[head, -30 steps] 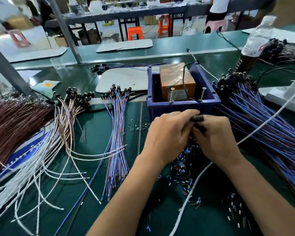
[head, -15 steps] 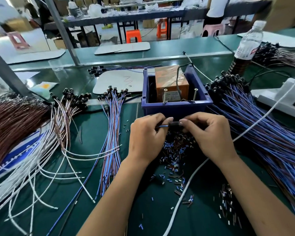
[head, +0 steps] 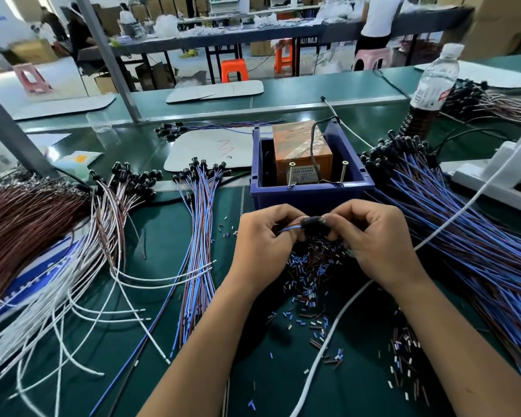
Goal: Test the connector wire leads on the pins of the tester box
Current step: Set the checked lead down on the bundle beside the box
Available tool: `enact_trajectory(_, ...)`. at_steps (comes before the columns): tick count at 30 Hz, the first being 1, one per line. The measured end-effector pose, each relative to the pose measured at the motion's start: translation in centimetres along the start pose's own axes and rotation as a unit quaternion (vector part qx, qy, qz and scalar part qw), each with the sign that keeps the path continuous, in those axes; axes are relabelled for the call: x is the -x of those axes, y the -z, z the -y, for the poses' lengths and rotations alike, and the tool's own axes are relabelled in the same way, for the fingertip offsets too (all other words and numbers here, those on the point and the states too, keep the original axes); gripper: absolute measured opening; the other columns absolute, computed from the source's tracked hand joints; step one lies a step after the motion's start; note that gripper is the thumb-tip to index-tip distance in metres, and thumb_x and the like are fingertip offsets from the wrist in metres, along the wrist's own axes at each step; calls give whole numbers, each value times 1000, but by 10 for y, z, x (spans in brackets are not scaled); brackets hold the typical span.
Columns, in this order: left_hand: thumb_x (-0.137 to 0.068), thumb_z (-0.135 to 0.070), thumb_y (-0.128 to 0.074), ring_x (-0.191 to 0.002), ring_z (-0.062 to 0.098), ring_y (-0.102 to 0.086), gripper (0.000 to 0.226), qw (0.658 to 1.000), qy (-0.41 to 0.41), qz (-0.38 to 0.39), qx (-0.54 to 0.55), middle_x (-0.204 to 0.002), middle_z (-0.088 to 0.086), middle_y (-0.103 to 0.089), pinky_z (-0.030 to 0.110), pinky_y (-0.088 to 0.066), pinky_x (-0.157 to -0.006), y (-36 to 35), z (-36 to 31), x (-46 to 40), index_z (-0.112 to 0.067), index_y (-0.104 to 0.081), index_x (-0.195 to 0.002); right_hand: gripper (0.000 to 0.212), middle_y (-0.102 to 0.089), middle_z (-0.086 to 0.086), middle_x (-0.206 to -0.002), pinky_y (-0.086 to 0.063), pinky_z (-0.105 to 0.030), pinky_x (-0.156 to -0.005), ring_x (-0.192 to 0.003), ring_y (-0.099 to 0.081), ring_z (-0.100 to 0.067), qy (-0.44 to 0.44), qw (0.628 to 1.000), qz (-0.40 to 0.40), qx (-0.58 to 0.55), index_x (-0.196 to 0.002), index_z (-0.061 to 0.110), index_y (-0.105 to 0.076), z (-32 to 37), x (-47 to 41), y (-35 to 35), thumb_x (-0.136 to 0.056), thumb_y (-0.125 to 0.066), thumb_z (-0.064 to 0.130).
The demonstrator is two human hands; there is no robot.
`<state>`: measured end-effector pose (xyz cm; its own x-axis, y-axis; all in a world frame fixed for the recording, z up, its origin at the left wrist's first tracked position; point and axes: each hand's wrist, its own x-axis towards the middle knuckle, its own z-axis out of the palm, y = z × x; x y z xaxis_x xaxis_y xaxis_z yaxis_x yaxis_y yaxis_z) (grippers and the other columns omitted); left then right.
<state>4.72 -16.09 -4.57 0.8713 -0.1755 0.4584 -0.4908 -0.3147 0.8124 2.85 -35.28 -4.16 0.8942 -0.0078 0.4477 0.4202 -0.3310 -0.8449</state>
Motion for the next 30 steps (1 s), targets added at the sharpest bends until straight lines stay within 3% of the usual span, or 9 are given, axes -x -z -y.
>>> enact_trajectory(4,-85,5,-67,-60,7,-56,22,999,30,-7,13,-64,-6,-68,24,-41,-57,5,1,-3,-14,-73,-77,17,-73,2,-66,-46,-16,-53,-50,-56,-5,-1,1000,-10,-11,-78,23,-76,-4,-3,7,-92,-76,33)
enact_trajectory(8,-93,-13,-70,-64,2,-58,21,999,30,-32,31,-63,-9,-68,20,-42,-63,17,3,-7,-11,-72,-73,17,-74,1,-68,-46,-18,-54,-51,-56,-6,-12,998,-60,-20,-79,19,-78,-11,-8,20,-90,-80,32)
enact_trajectory(13,-88,-17,-69,-63,13,-58,14,997,45,-25,53,-62,-3,-67,37,-47,-62,5,0,-3,-9,-73,-77,9,-78,9,-83,-54,-22,-72,-74,-71,-7,-5,998,-66,1,-95,24,-81,-7,-1,-6,-90,-81,32)
enact_trajectory(15,-88,-16,-69,-62,14,-57,13,997,49,-31,59,-61,-3,-66,39,-47,-60,1,1,-2,-11,-73,-76,4,-78,9,-81,-55,-22,-69,-71,-71,-8,-16,996,-74,-39,-92,24,-81,-4,2,-18,-91,-81,27)
enact_trajectory(20,-90,-7,-69,-60,7,-56,13,995,52,-27,79,-61,-5,-65,23,-45,-63,-7,-2,1,-12,-73,-79,3,-76,4,-73,-50,-19,-64,-63,-62,-3,-49,988,-79,-125,-89,21,-80,-1,3,-20,-92,-80,20)
enact_trajectory(23,-91,-10,-66,-59,8,-55,12,994,38,-33,95,-60,-4,-64,24,-46,-62,-8,-5,2,-10,-73,-81,5,-74,-2,-73,-51,-22,-61,-59,-58,-8,-37,990,-79,-114,-88,22,-79,1,3,-16,-94,-78,23)
enact_trajectory(27,-94,-16,-65,-60,10,-51,14,991,34,-66,108,-61,-6,-62,25,-41,-60,-4,-2,1,-16,-72,-81,9,-69,5,-70,-50,-23,-60,-56,-54,-8,-65,965,-191,-167,-87,19,-75,0,-3,-3,-96,-76,21)
enact_trajectory(30,-96,-16,-66,-65,12,-55,14,985,31,-102,137,-65,-5,-64,29,-47,-69,-5,-3,1,-17,-72,-83,3,-74,5,-78,-52,-20,-65,-66,-62,-6,-59,974,-161,-145,-94,20,-78,4,1,-6,-92,-79,17)
